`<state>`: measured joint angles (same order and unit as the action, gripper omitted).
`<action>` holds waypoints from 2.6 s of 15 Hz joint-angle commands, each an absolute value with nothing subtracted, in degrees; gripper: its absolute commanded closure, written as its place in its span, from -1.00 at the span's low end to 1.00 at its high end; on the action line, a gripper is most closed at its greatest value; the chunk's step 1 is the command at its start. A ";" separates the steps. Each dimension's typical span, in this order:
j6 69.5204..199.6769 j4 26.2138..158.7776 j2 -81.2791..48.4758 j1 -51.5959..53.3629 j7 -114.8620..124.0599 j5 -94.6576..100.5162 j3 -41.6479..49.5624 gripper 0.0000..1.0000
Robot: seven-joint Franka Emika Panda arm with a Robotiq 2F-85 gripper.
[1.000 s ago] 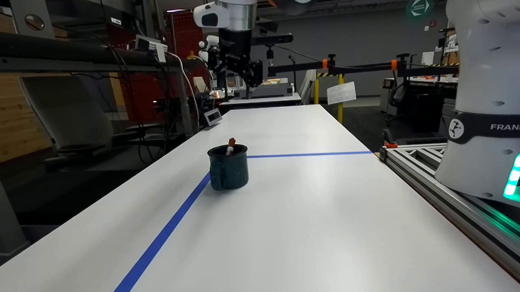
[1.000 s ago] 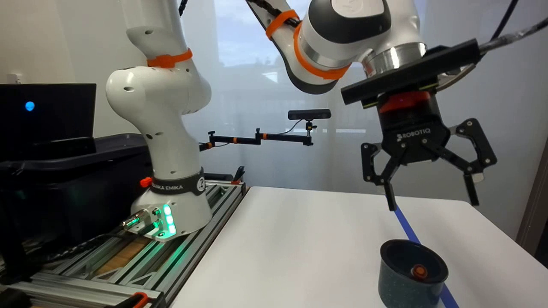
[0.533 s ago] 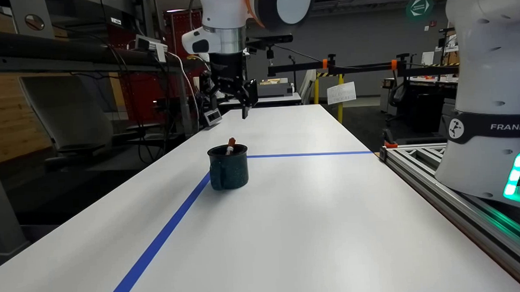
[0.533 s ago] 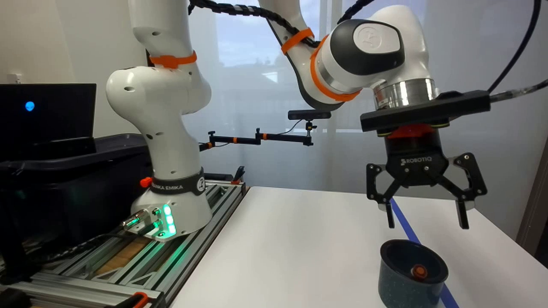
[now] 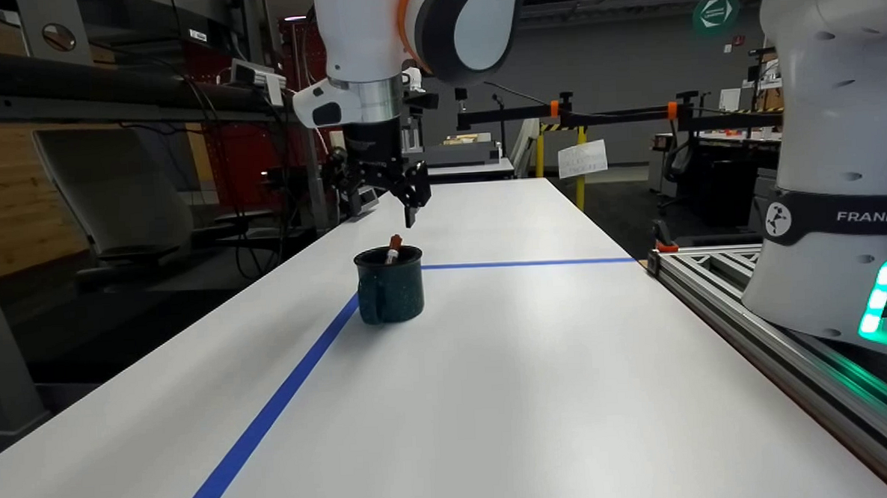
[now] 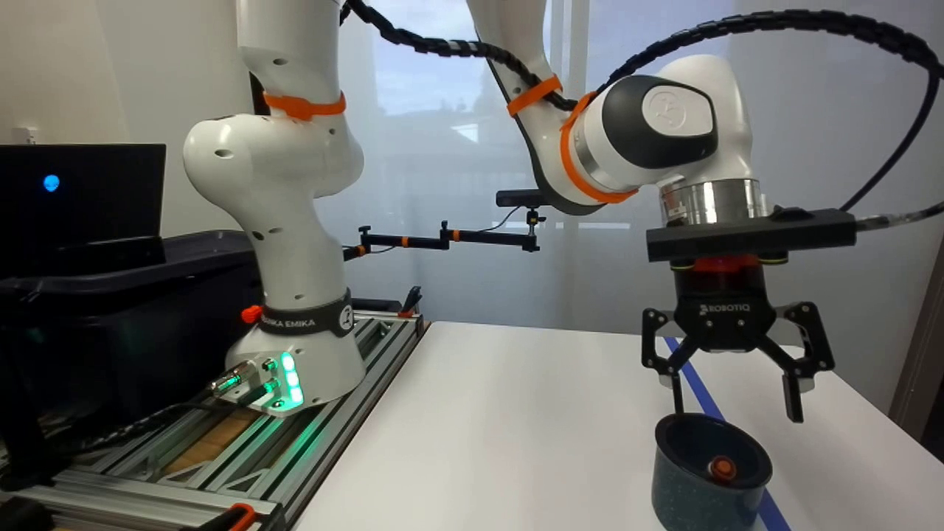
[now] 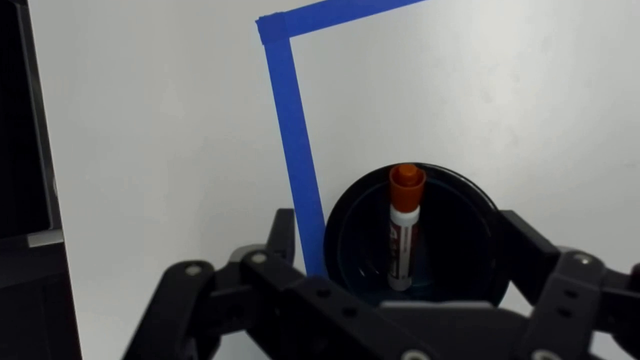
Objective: Take the marker out of the mug.
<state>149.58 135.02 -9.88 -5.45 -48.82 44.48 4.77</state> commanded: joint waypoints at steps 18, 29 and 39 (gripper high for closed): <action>140.39 129.57 -17.50 -5.02 -49.95 44.92 2.74 0.30; 140.13 136.80 -5.82 -5.59 -50.39 47.25 3.54 0.90; 153.28 153.99 13.19 -5.73 -73.20 34.66 10.41 0.90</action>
